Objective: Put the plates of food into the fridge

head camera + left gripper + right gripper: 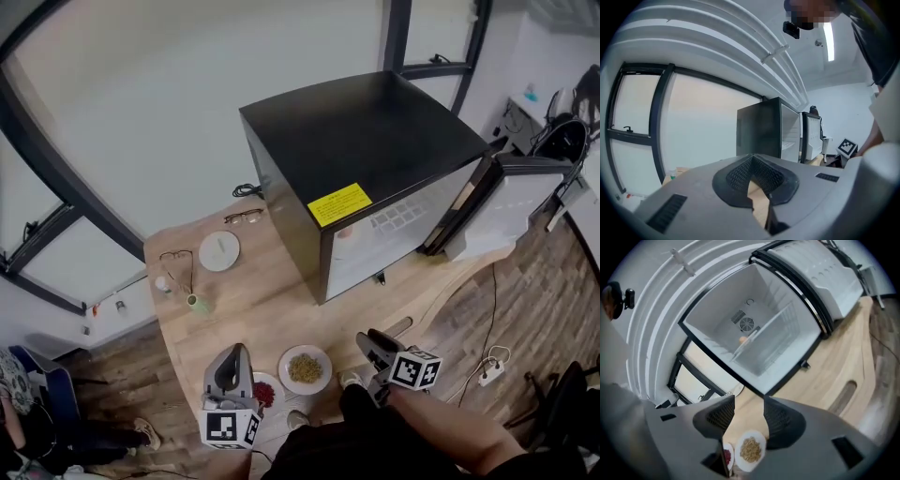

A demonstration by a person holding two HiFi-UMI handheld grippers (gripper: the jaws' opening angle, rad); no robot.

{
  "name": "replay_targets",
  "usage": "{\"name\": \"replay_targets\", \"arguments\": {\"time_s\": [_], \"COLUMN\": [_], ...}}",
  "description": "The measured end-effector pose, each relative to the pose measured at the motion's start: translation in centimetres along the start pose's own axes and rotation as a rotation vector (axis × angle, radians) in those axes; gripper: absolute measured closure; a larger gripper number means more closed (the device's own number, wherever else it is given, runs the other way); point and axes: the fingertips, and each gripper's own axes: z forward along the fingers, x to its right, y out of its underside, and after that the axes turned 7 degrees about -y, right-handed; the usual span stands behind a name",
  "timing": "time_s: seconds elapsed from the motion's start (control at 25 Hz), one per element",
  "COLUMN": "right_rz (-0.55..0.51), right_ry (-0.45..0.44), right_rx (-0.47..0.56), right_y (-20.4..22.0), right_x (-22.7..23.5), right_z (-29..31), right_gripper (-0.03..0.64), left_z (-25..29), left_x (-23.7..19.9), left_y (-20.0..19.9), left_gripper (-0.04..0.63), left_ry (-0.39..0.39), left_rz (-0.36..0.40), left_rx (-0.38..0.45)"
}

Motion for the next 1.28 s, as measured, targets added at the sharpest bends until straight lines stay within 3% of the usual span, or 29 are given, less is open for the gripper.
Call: {"name": "replay_targets", "arguments": {"time_s": [0.24,0.44,0.6,0.84,1.08,1.28], "right_rz": [0.176,0.428,0.496,0.579,0.629,0.589], "right_ry": [0.069,0.166,0.201,0.222,0.206,0.128], "right_rx": [-0.062,0.013,0.058,0.114,0.102,0.098], "right_y": [10.8,17.1,20.1,22.1,22.9,21.8], "right_x": [-0.9,1.4,2.9,4.5,5.2,4.4], "right_z": [-0.1,-0.4,0.3,1.8,3.4,4.2], "right_gripper": [0.41,0.41,0.41,0.41,0.413,0.51], "left_z": [-4.8,-8.0,-10.4,-13.0,-14.4,-14.5], "left_x": [-3.1,-4.4,-6.5,-9.1,-9.4,-9.8], "left_y": [3.9,4.5,3.5,2.9,2.9,2.5], "left_gripper": [0.591,0.591,0.591,0.591,0.591,0.591], "left_ry": [0.041,0.079,0.073,0.026,0.016,0.006], "left_rz": [0.002,0.012,0.067,0.102,0.116,0.118], "left_rx": [-0.074,-0.109,-0.106,-0.11,-0.112,-0.099]}}
